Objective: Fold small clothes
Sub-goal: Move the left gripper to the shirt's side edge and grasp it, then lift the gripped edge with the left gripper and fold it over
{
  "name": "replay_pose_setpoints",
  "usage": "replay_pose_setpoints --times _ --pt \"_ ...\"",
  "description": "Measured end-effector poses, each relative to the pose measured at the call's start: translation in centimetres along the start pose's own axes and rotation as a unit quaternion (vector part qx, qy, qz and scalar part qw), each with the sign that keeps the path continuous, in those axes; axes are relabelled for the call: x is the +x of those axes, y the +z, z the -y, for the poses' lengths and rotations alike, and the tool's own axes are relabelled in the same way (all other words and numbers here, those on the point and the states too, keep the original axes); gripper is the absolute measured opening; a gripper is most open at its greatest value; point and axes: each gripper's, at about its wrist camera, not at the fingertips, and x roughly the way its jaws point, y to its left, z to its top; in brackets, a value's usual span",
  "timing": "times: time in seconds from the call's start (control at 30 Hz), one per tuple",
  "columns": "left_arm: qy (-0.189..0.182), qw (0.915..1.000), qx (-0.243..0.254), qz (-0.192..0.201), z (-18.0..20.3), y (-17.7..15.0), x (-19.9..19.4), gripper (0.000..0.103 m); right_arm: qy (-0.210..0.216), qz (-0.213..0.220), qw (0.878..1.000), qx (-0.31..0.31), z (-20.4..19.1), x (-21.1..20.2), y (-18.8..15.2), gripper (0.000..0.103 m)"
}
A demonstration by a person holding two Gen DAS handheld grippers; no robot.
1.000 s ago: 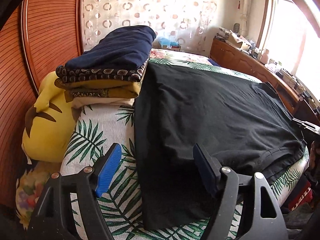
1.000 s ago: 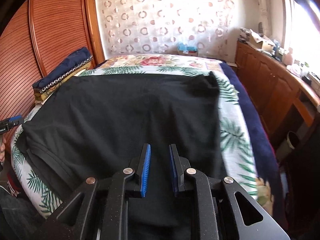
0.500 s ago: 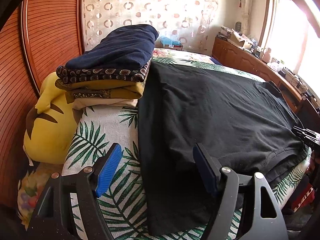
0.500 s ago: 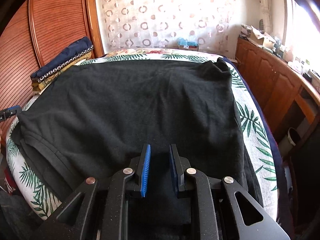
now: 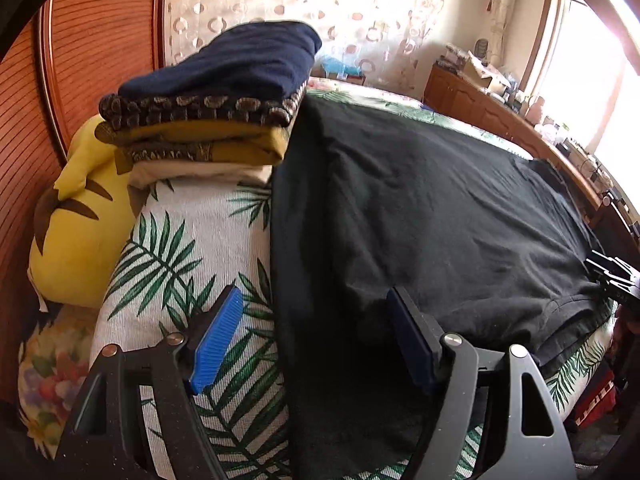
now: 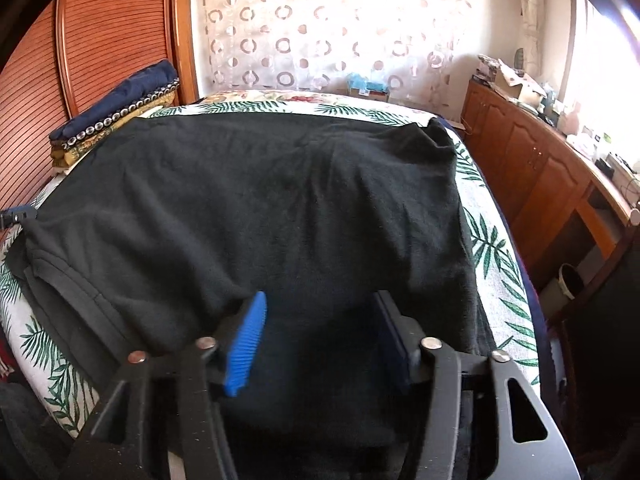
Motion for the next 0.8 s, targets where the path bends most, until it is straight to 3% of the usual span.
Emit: replay_pose_setpoints --times 0.3,0.43,0.57,0.67,0.8 --pt "-0.023 0.9997 -0.003 -0.004 0.8 -0.3 -0.2 0.073 0.002 0.002 1.0 0.006 0.4 0.0 0.1 0.066" --pt "-0.035 0.9994 0.0 -0.008 0.9 -0.3 -0.3 0.054 -0.001 0.006 1.0 0.01 0.5 -0.1 -0.3 0.066" --pt "-0.058 0.9982 0.005 -0.014 1.3 0.0 0.1 0.019 0.002 0.008 1.0 0.013 0.7 -0.2 -0.5 0.066" --pt "-0.063 0.9979 0.014 -0.005 1.9 0.6 -0.2 0.009 0.002 0.006 1.0 0.009 0.8 -0.2 -0.4 0.066" --pt "-0.083 0.9957 0.032 0.028 3.6 2.0 -1.9 0.006 0.006 0.003 1.0 0.007 1.0 -0.2 -0.3 0.067"
